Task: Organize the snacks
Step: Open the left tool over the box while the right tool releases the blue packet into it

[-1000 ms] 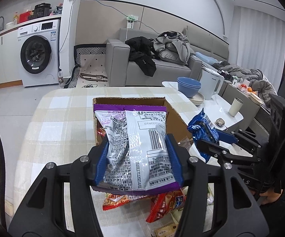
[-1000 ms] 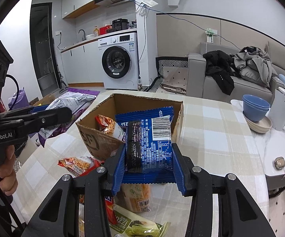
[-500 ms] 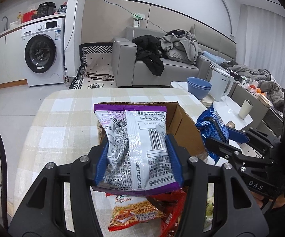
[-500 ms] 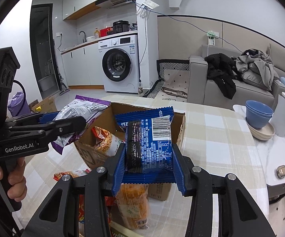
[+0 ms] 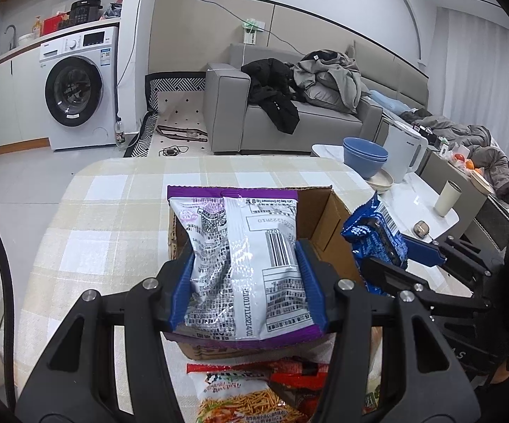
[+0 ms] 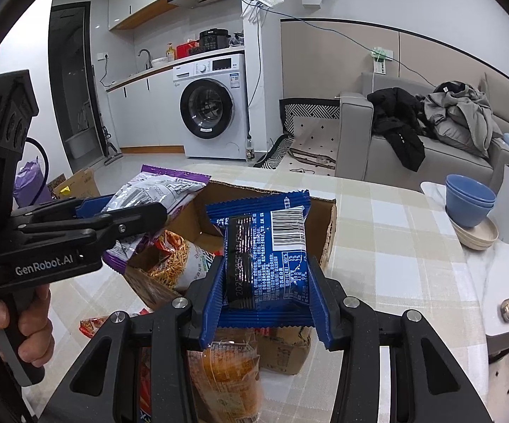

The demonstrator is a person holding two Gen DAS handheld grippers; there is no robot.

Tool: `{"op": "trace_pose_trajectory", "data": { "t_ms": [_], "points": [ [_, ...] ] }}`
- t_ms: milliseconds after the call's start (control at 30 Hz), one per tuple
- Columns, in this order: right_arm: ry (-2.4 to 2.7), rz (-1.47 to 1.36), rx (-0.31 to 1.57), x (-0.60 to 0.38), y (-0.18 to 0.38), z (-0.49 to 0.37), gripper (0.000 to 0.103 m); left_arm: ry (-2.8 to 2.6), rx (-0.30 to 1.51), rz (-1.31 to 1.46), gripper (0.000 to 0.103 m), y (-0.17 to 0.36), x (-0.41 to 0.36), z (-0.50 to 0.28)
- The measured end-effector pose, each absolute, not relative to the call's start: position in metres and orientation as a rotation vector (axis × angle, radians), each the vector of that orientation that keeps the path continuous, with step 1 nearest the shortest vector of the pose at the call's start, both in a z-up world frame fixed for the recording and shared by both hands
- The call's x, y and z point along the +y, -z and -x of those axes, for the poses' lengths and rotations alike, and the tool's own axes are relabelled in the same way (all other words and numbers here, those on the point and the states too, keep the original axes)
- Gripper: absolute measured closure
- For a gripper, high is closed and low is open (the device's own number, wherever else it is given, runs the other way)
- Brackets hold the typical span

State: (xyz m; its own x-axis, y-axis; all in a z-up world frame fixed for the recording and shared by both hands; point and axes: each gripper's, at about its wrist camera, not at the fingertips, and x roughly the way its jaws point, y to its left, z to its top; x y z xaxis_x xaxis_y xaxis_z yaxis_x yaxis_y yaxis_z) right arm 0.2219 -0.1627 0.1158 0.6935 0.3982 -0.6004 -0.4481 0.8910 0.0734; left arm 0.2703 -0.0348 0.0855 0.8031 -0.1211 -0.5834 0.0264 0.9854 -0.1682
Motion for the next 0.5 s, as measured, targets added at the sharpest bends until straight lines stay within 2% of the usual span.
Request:
{"op": "trace_pose_trajectory", "data": {
  "t_ms": [500],
  "points": [
    [-0.48,0.046,0.677,-0.165,-0.109,-0.24,0.059,0.062,0.647,0.139,0.052,-0.059,-0.042,-0.3]
  ]
}}
